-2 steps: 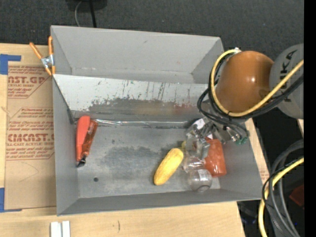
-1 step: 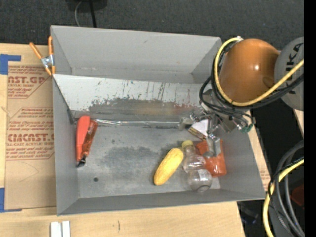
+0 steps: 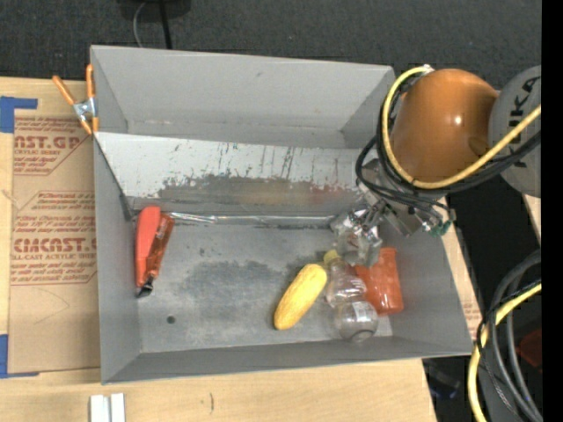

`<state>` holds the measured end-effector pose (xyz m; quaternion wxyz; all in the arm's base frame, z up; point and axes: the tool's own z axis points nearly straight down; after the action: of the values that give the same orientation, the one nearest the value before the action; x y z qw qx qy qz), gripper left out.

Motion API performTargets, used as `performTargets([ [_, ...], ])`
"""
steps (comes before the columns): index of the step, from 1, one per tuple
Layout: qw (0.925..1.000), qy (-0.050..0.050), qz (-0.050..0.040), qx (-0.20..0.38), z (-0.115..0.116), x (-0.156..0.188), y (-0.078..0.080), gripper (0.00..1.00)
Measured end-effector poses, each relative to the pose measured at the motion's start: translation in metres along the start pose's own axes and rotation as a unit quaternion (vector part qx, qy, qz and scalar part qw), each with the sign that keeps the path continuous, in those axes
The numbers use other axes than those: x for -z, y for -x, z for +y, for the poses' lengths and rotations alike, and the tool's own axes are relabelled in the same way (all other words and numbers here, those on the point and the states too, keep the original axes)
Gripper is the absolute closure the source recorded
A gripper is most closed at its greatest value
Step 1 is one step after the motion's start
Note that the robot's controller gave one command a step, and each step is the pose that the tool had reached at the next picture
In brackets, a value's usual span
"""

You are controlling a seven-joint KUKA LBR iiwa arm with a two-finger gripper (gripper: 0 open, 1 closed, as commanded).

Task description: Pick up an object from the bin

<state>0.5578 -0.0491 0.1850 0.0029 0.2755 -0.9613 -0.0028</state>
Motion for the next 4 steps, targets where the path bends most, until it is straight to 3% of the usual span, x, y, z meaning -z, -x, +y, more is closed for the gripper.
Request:
performTargets([
  [1,1.0,0.0,0.0,0.0,0.0,0.0,0.0,0.0],
  [3,0.9998,-0.002,-0.0022,0.018,0.005,-0.008,-0.001,0.0],
  [4,0.9878,0.0,-0.0002,0.156,0.028,-0.042,-0.008,0.0],
])
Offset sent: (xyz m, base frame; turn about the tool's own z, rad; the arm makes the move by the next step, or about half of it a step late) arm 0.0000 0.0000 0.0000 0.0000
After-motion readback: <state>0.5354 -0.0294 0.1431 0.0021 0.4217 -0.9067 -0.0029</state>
